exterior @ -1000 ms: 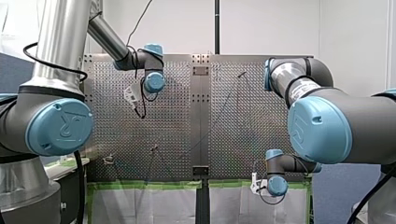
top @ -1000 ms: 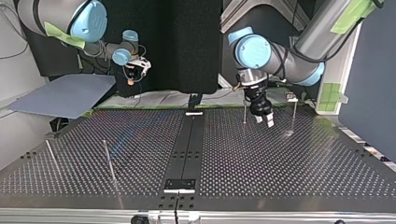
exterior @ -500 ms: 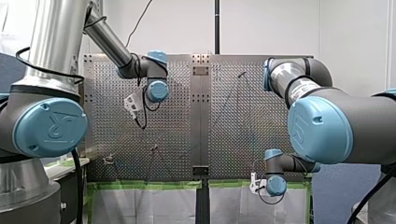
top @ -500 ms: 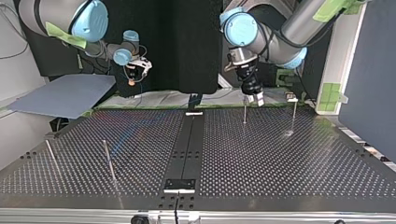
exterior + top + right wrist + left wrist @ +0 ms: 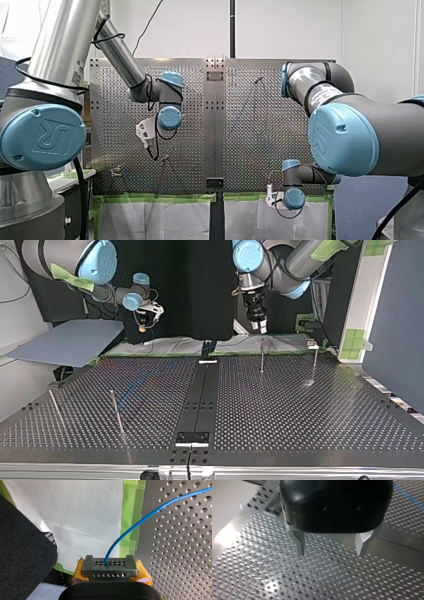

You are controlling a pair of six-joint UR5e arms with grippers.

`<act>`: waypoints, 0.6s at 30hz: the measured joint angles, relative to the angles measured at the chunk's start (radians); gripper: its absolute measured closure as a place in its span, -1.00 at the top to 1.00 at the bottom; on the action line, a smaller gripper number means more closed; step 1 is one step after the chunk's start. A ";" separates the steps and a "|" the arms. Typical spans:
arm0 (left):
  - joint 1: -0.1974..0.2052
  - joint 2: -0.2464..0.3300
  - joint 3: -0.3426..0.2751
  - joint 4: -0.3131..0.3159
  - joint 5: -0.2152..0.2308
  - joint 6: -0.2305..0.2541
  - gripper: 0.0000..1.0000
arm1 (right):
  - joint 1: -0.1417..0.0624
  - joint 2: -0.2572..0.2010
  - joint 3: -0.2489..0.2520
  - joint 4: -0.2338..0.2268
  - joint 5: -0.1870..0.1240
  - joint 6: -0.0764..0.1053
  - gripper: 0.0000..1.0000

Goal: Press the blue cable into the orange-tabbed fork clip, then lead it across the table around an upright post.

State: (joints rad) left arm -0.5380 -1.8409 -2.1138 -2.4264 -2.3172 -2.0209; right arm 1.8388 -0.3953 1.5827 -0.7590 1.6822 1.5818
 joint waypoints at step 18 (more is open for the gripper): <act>0.058 -0.159 -0.159 0.159 0.074 0.093 1.00 | 0.006 0.000 -0.001 0.001 0.000 0.000 -0.98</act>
State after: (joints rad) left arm -0.4801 -2.0003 -2.2733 -2.2670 -2.2431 -1.9275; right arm 1.8447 -0.3952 1.5814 -0.7580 1.6819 1.5818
